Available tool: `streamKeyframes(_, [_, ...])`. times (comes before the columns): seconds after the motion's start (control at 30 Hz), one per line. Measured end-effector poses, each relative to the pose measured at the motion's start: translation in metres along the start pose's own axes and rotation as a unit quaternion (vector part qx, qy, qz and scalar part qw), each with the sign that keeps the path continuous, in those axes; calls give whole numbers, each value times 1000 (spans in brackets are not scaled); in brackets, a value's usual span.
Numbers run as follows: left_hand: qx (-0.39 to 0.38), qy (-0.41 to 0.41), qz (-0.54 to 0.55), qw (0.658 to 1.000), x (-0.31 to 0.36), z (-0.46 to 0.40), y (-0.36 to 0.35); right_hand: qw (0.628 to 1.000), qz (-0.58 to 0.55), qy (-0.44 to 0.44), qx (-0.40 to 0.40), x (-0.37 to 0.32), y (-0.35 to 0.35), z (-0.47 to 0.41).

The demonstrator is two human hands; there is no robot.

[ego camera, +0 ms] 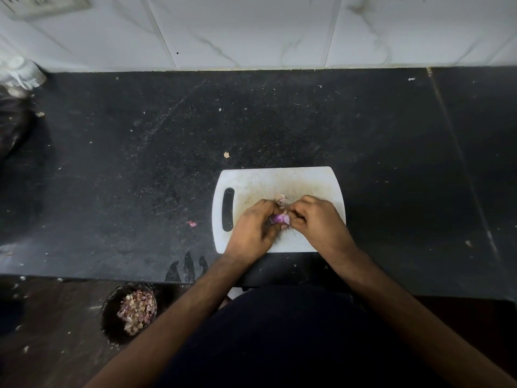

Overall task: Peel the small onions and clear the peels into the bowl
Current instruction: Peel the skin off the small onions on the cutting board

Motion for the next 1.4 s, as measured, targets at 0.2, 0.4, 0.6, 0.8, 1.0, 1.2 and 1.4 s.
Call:
streamKeyframes(0.2, [10, -17, 3, 1000, -1, 3, -1, 995, -35, -65, 63, -2, -7, 4])
streamKeyframes(0.4, [25, 0, 58, 998, -4, 19, -1, 973, -166, -121, 104, 0, -9, 13])
streamKeyframes(0.6, [13, 20, 72, 997, 1, 11, 6, 975, -185, -84, 86, -12, -12, 14])
streamKeyframes(0.8, [40, 62, 87, 993, -12, 13, 7, 971, -118, -137, 158, 15, -2, 14])
streamKeyframes(1.0, [23, 52, 65, 996, -8, 9, 6, 995, -63, -51, 58, 2, -1, 12])
streamKeyframes(1.2, [8, 47, 53, 997, -9, 9, 10, 998, -67, 11, 3, -7, -6, 19])
streamKeyframes(1.4, [21, 62, 61, 996, -10, 8, 9, 996, -78, 38, 19, -3, -11, 14])
Point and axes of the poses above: each hand's wrist, its own z-axis away from the middle knuckle, its own y-axis out of the back of the hand, x = y × z, the point moved 2 cm from there along -z, towards the middle knuckle, and after that the axes turned 4 degrees about y, right-handed, at the moved point
